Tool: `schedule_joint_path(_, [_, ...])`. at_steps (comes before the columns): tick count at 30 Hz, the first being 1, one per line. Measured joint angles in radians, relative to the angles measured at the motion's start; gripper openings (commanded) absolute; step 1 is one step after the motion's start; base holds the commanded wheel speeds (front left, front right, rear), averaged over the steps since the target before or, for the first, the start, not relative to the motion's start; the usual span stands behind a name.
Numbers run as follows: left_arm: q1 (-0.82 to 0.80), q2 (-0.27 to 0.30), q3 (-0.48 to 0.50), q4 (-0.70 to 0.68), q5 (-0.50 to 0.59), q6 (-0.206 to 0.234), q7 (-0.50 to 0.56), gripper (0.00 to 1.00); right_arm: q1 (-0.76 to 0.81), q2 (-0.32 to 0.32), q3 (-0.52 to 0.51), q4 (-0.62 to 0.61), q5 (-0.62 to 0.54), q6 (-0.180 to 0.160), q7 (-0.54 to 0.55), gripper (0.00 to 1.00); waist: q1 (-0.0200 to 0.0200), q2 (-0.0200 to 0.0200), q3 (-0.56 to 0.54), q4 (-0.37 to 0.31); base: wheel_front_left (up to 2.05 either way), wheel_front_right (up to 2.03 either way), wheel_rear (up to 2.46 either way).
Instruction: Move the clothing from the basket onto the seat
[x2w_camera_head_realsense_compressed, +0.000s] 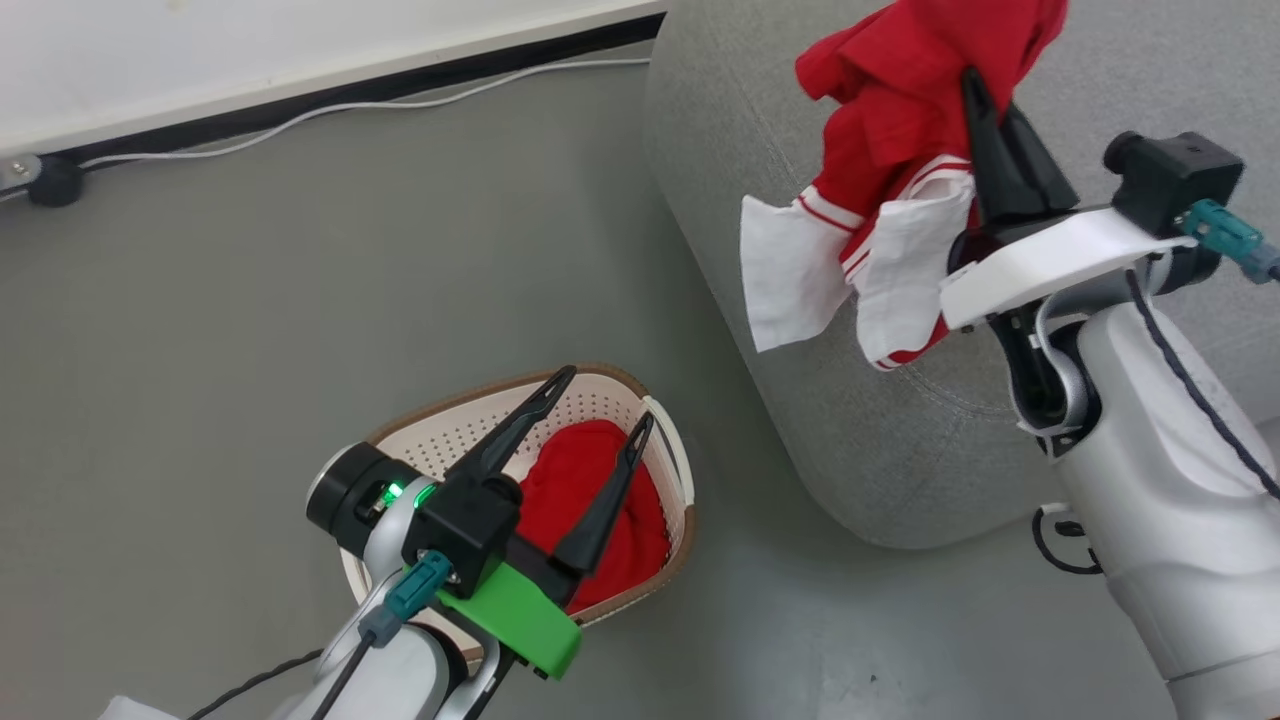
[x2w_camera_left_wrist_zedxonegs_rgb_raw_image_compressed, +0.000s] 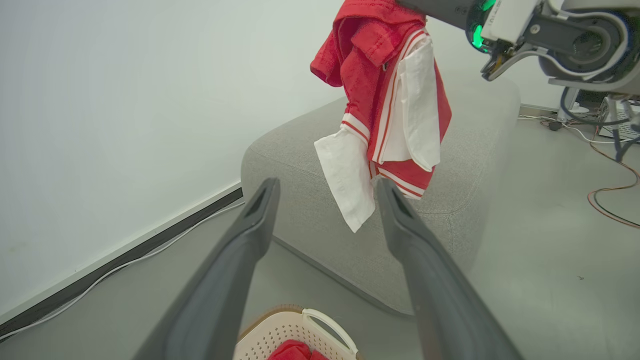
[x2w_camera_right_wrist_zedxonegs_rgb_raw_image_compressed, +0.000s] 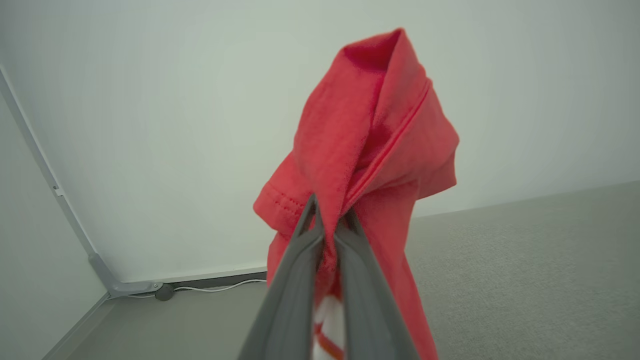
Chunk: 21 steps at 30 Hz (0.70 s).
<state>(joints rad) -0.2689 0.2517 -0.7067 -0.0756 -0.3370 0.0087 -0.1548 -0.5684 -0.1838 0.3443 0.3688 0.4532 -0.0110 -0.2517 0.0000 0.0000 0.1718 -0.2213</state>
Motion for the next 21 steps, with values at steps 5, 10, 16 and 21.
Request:
schedule_joint_path(5, [-0.028,0.016,-0.002,-0.025,0.008,0.000,0.024,1.00,-0.015,-0.030,-0.074,-0.001,0.016,-0.009,0.000,0.00,0.0000,0.0000,0.045,-0.034,0.00,0.00,0.00])
schedule_joint_path(10, [-0.060,0.019,-0.004,-0.043,0.039,-0.001,0.041,1.00,-0.064,-0.056,-0.129,0.004,0.020,-0.019,0.000,0.00,0.0000,0.0000,0.087,-0.054,0.00,0.00,0.00])
schedule_joint_path(16, [-0.095,0.022,-0.005,-0.061,0.043,-0.010,0.058,1.00,-0.155,-0.088,-0.196,0.029,0.023,-0.027,0.000,0.00,0.0000,0.0000,0.148,-0.067,0.00,0.00,0.00])
schedule_joint_path(21, [-0.122,0.021,-0.011,-0.068,0.051,-0.018,0.071,1.00,-0.228,-0.120,-0.242,0.066,0.023,-0.030,-0.002,0.00,0.0001,0.0000,0.192,-0.059,0.00,0.00,0.00])
